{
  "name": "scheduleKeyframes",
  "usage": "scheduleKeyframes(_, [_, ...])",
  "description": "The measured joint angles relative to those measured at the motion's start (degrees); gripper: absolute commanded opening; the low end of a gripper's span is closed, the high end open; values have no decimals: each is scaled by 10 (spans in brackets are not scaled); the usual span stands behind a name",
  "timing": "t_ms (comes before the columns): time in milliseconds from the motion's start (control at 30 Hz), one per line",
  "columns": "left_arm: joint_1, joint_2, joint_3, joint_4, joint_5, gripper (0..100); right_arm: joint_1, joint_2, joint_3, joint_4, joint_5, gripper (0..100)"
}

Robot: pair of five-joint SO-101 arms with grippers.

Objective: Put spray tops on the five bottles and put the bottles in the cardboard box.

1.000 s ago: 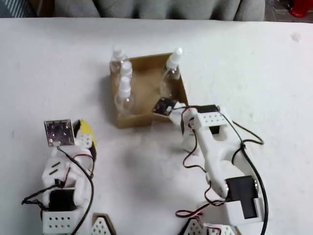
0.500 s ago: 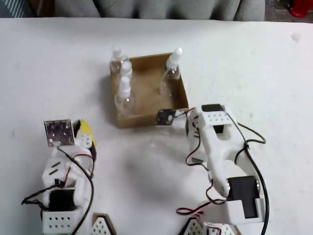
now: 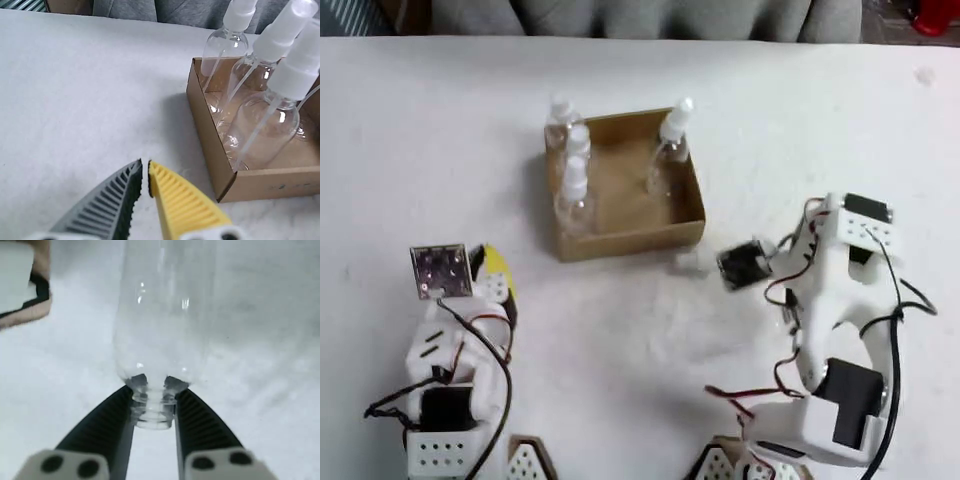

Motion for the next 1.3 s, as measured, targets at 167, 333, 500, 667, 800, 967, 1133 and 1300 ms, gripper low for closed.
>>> scheduleKeyframes(167, [0,0,0,0,0,20,0,34,-5,-50,23,223])
scheduleKeyframes(333, [0,0,0,0,0,20,-4,69,-5,-172,-118,331])
scheduleKeyframes(500, [0,0,0,0,0,20,-15,61,-5,-214,-199,300])
scheduleKeyframes(667, [0,0,0,0,0,20,-14,-11,-5,-204,-255,232])
scheduleKeyframes(800, [0,0,0,0,0,20,-25,-93,-5,-156,-377,143])
scheduleKeyframes(967, [0,0,0,0,0,20,-76,-172,-5,-68,-622,131])
scheduleKeyframes(1133, [0,0,0,0,0,20,-104,-188,-5,-27,-941,131])
scheduleKeyframes(1300, [0,0,0,0,0,20,-141,-188,-5,-26,-1219,135])
